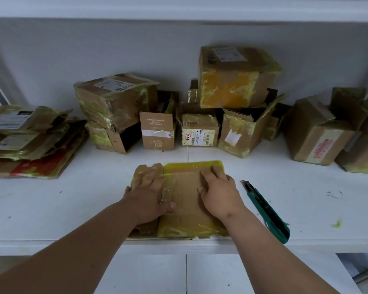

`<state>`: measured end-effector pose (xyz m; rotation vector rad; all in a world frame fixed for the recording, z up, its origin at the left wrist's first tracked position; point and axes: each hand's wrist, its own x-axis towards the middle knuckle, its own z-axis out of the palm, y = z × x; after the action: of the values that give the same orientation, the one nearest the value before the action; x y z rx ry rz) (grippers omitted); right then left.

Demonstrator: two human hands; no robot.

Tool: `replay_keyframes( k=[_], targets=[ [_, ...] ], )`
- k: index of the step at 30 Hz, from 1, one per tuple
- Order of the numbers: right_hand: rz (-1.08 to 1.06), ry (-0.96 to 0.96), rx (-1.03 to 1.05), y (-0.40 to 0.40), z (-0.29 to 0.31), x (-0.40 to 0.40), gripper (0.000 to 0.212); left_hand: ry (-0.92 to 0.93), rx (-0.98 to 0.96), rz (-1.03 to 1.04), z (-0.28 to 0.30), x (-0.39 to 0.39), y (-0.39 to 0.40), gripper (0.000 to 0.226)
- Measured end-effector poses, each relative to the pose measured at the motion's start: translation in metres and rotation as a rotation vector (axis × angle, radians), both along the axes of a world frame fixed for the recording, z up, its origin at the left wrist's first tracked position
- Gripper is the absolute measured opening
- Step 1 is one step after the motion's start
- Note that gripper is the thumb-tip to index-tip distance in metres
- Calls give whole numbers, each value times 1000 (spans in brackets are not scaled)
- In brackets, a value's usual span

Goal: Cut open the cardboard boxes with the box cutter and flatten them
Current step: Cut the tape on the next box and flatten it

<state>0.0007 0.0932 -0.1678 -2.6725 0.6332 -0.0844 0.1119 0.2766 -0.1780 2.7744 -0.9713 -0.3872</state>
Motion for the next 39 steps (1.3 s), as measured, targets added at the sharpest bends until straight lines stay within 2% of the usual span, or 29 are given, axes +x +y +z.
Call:
replay_keyframes(
  k=[2, 6, 8, 12, 17, 22, 28, 35, 39],
  targets=[
    [1, -53, -28, -1, -1, 2, 52, -48, 6, 19, 4, 3, 0, 93],
    [-3, 158, -254, 0, -10, 2, 51, 13, 209, -3, 3, -8, -7, 71],
    [26, 172, -279, 5, -9, 5, 55, -15, 241, -11, -1, -12, -11, 69],
    [149, 195, -201, 17, -16, 4, 65, -43, 241, -40, -6, -13, -16, 78],
    [151, 248, -161, 14, -26, 2, 69, -23, 259, -45, -8, -14, -16, 83],
    [153, 338, -199, 20, -15, 11, 70, -67, 268, -61, 7, -8, -20, 71],
    [155, 225, -174, 22, -30, 9, 70, -104, 259, -76, -7, -12, -23, 67],
    [187, 291, -126, 16, -23, 15, 69, -22, 284, -124, -4, -2, -22, 67],
    [186, 255, -116, 17, -23, 8, 67, -115, 217, -134, -6, -13, -17, 62]
  ],
)
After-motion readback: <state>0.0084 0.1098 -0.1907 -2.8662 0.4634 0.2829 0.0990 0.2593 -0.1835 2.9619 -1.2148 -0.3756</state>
